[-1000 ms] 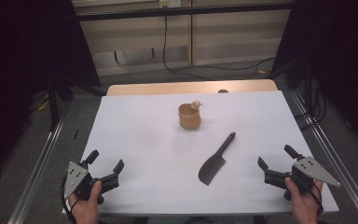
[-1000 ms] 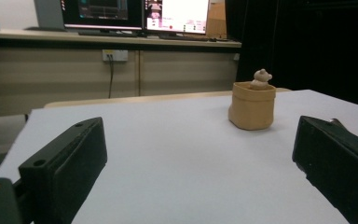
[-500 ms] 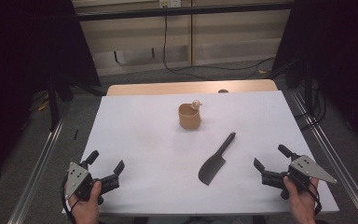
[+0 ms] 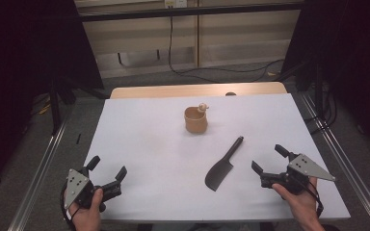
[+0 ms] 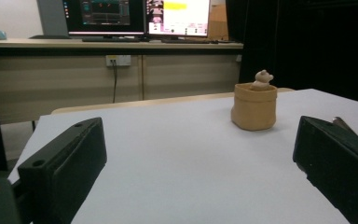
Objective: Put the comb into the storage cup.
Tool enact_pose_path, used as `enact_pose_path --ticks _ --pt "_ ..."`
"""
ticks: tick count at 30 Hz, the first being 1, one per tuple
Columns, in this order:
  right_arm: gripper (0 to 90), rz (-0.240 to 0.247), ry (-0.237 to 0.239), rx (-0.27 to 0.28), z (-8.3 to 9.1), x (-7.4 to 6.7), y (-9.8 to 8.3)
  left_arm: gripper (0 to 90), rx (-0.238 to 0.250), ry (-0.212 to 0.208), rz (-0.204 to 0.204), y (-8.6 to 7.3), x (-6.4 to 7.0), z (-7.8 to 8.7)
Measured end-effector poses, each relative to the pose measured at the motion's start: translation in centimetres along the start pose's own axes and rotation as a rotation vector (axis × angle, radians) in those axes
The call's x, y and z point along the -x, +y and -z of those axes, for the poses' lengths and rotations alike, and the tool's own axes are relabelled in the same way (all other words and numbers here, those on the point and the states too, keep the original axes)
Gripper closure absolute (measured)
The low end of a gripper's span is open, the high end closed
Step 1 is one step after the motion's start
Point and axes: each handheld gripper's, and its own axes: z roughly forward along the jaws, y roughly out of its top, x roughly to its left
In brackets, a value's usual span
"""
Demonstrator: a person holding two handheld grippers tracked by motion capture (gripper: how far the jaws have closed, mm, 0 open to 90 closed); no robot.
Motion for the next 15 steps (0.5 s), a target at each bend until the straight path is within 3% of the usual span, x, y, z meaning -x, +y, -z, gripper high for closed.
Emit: enact_pose_path --ticks 15 --pt "2.9 0.028 0.064 0.009 -3.8 -0.6 1.4 2.8 -0.001 -0.012 0.0 -0.1 0.1 0.0"
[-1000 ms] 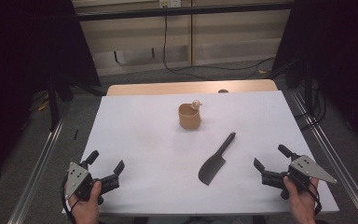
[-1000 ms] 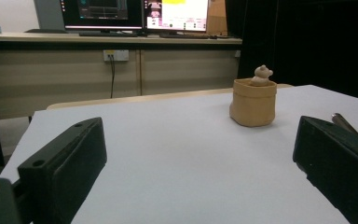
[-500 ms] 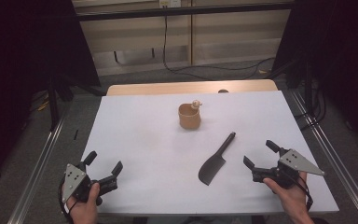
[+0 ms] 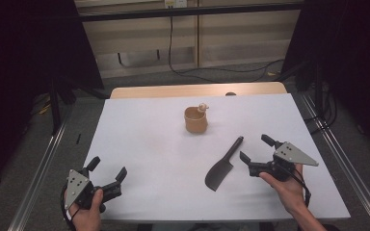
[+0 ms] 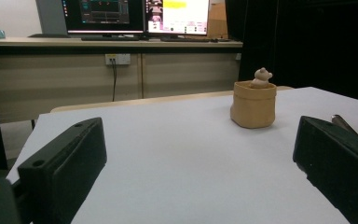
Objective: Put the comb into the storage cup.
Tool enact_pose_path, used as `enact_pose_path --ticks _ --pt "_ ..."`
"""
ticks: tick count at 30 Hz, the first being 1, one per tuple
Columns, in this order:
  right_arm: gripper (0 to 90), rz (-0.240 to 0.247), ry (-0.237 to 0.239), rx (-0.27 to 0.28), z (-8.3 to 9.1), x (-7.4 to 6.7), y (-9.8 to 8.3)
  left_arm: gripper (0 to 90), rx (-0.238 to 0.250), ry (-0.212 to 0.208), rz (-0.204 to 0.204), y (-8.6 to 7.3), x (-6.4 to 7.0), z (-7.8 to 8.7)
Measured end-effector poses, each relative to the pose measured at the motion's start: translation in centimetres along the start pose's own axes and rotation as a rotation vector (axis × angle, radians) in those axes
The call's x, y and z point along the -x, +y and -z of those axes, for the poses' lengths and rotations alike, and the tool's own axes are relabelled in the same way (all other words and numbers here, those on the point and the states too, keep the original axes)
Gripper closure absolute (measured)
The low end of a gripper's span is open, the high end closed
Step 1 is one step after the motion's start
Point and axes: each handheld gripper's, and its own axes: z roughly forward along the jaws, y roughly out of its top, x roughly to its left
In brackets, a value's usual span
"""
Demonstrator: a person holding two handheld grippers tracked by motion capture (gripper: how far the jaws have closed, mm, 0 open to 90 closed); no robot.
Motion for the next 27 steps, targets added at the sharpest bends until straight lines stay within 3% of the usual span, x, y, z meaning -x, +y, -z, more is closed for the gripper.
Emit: enact_pose_path --ticks 12,16,22,27 --pt "7.9 0.005 0.01 -0.058 -3.0 0.7 0.2 2.8 -0.01 -0.014 -0.003 -0.1 0.1 -0.3" --pt "8.3 0.001 -0.013 -0.056 -3.6 1.0 0.2 2.8 -0.01 -0.016 -0.002 -0.1 0.1 -0.3" --pt "13.8 0.007 0.009 -0.068 -4.7 1.2 0.5 2.9 -0.01 -0.024 0.003 -0.1 0.2 -0.4" --pt "25.0 0.006 0.044 -0.065 -6.0 1.3 1.2 2.8 -0.01 -0.033 -0.008 -0.1 0.1 -0.4"
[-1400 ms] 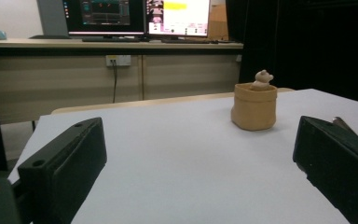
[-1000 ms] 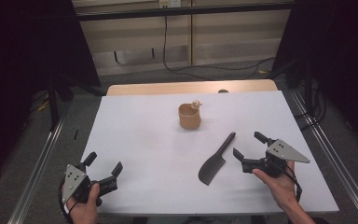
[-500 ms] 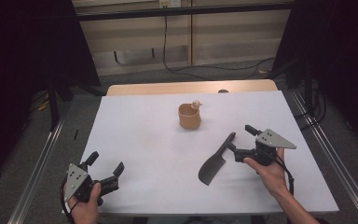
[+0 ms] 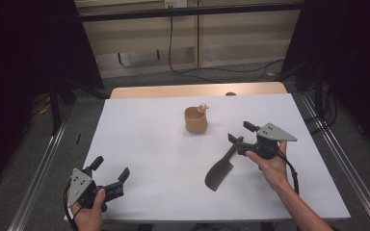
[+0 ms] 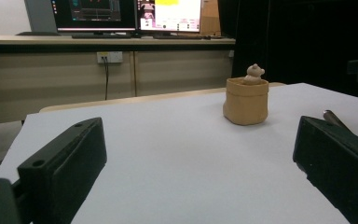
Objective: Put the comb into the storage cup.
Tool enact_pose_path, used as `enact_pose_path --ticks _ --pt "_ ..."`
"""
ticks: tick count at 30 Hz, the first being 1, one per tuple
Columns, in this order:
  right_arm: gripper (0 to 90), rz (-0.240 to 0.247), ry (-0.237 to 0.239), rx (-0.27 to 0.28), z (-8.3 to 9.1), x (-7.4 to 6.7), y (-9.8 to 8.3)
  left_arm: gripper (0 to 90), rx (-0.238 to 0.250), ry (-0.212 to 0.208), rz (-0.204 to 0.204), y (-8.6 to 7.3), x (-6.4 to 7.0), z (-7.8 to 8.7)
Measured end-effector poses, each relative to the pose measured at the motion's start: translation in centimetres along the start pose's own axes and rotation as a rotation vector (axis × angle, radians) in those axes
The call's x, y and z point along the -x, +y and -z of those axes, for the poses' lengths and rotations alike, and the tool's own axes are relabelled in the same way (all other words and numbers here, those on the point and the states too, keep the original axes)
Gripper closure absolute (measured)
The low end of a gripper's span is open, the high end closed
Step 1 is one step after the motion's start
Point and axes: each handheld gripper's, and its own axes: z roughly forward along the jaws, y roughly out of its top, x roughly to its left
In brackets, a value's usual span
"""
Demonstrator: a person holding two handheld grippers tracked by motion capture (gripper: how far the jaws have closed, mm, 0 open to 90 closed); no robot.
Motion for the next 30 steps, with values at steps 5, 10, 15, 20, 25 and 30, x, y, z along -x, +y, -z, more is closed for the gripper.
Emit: enact_pose_path --ticks 5,10,15,20,25,30 --pt "39.1 -0.024 0.025 0.011 -0.9 0.2 0.4 2.9 0.003 0.0 0.003 0.0 0.0 0.0" --pt "49.6 -0.018 0.008 -0.009 -0.9 0.5 0.2 2.8 0.003 -0.002 0.002 0.0 0.0 0.0" --pt "68.9 -0.043 0.019 -0.014 -0.7 1.0 0.1 2.9 0.017 0.0 0.007 0.2 0.0 0.1" --pt "87.9 -0.042 0.084 -0.028 -0.7 1.0 0.2 2.9 0.013 -0.002 0.01 0.1 0.0 0.1" --pt "90.0 -0.041 0.087 -0.068 -0.7 1.1 0.5 2.8 0.018 -0.011 0.008 0.2 0.1 0.2" --pt "90.0 -0.036 0.1 -0.134 -1.0 1.2 1.1 2.8 0.016 -0.008 0.014 0.1 0.1 0.1"
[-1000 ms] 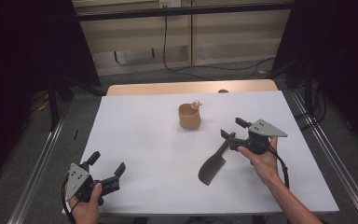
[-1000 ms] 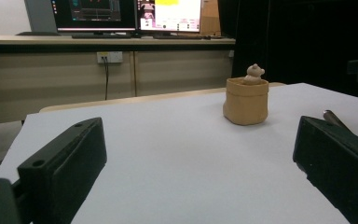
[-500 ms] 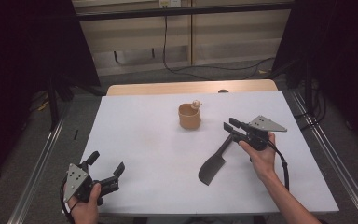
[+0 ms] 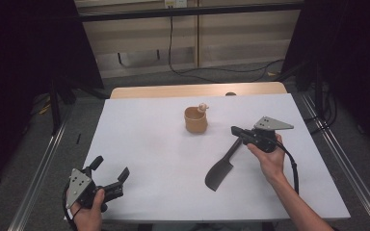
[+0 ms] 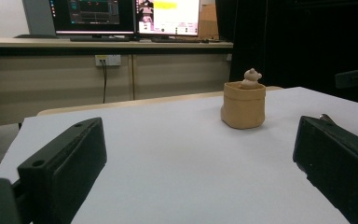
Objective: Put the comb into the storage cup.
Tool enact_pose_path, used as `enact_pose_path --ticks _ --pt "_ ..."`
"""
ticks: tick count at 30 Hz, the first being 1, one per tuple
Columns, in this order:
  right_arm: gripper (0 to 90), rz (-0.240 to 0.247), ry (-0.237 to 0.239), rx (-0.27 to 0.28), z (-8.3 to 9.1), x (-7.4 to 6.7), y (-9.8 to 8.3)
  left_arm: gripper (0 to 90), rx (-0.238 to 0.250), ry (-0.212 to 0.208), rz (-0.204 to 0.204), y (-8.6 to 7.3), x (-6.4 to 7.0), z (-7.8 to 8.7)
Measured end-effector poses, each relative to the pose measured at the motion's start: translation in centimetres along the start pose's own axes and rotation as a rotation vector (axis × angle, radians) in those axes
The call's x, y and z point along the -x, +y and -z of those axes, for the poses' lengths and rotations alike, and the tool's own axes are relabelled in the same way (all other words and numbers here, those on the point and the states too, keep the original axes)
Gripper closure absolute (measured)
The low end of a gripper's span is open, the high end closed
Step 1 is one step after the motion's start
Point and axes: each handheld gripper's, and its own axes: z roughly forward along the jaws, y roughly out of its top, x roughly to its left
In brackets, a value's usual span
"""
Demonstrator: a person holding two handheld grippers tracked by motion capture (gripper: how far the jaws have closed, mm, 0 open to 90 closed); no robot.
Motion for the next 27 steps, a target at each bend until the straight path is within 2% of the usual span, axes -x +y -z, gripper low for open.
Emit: enact_pose_path --ticks 4,7,8,9,15,19,22,24,27 --pt "90.0 -0.02 0.01 -0.072 -0.7 0.6 0.6 2.8 -0.001 0.003 -0.001 0.0 -0.1 0.0" --pt "90.0 -0.029 0.001 -0.094 -1.0 1.0 0.8 2.8 -0.002 0.002 0.006 0.0 0.0 -0.1" --pt "90.0 -0.052 0.0 -0.112 -1.5 1.5 0.9 2.8 -0.005 0.002 0.002 -0.1 -0.1 -0.1" --pt "90.0 -0.052 0.0 -0.112 -1.5 1.5 0.9 2.8 -0.006 0.002 0.003 -0.1 -0.1 -0.1" --pt "90.0 -0.047 0.011 -0.197 -2.6 2.0 1.5 2.8 -0.007 0.003 0.001 -0.1 -0.1 -0.1" --pt "90.0 -0.066 0.013 -0.215 -2.8 2.2 1.1 2.8 -0.007 0.014 0.001 0.0 -0.2 -0.2" --pt "90.0 -0.046 0.005 -0.257 -3.1 2.3 1.0 2.8 -0.007 0.011 0.003 0.0 -0.1 -0.2" --pt "90.0 -0.061 0.004 -0.284 -3.2 2.6 0.6 2.8 -0.007 0.013 -0.002 0.0 -0.2 -0.1" --pt "90.0 -0.059 0.002 -0.314 -3.5 2.9 0.0 2.8 -0.006 0.014 -0.004 0.0 -0.1 -0.1"
